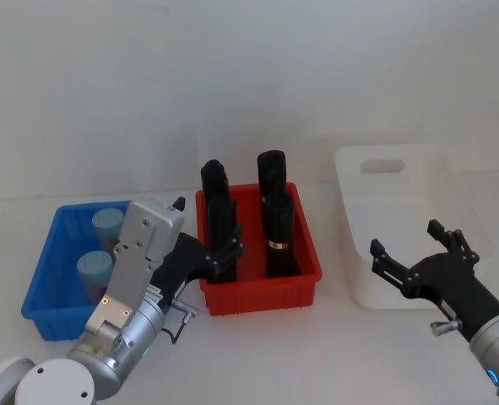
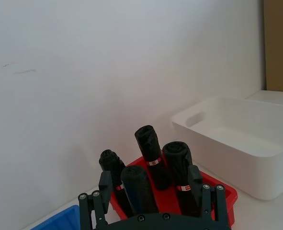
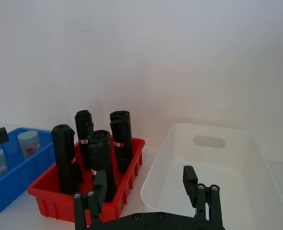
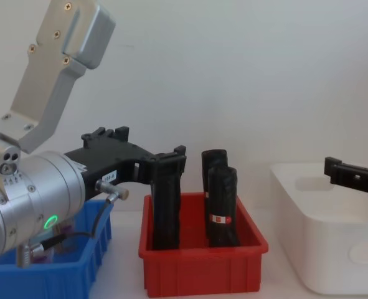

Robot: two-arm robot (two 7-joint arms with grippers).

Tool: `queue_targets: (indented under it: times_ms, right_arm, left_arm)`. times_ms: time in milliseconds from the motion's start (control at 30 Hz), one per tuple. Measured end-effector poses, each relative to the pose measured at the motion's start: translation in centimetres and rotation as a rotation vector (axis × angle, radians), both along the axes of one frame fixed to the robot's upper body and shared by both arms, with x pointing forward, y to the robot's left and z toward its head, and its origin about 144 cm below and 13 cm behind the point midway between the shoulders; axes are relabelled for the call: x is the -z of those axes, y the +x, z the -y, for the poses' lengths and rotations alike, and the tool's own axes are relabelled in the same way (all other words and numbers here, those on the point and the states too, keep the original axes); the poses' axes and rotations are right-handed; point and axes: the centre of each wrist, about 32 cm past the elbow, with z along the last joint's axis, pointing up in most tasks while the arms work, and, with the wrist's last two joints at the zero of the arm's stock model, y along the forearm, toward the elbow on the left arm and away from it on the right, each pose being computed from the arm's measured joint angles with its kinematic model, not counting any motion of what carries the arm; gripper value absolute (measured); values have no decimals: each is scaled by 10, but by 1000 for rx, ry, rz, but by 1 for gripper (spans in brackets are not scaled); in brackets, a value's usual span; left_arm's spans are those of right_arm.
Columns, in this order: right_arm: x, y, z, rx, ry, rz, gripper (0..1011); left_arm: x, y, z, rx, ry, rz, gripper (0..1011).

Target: Pick the cotton swabs from the blue box and place them into the white box.

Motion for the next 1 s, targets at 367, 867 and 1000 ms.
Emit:
queue_targets:
  times_ms: [367, 867, 1000]
  right_arm:
    - [0, 0, 0, 0, 0, 0, 1002]
    - [0, 0, 0, 0, 0, 0, 1002]
    - [0, 0, 0, 0, 0, 0, 1001]
  left_arm:
    - [0, 0, 0, 0, 0, 0, 1004]
    - [0, 0, 0, 0, 0, 0, 1004]
    - [0, 0, 0, 0, 0, 0, 1004]
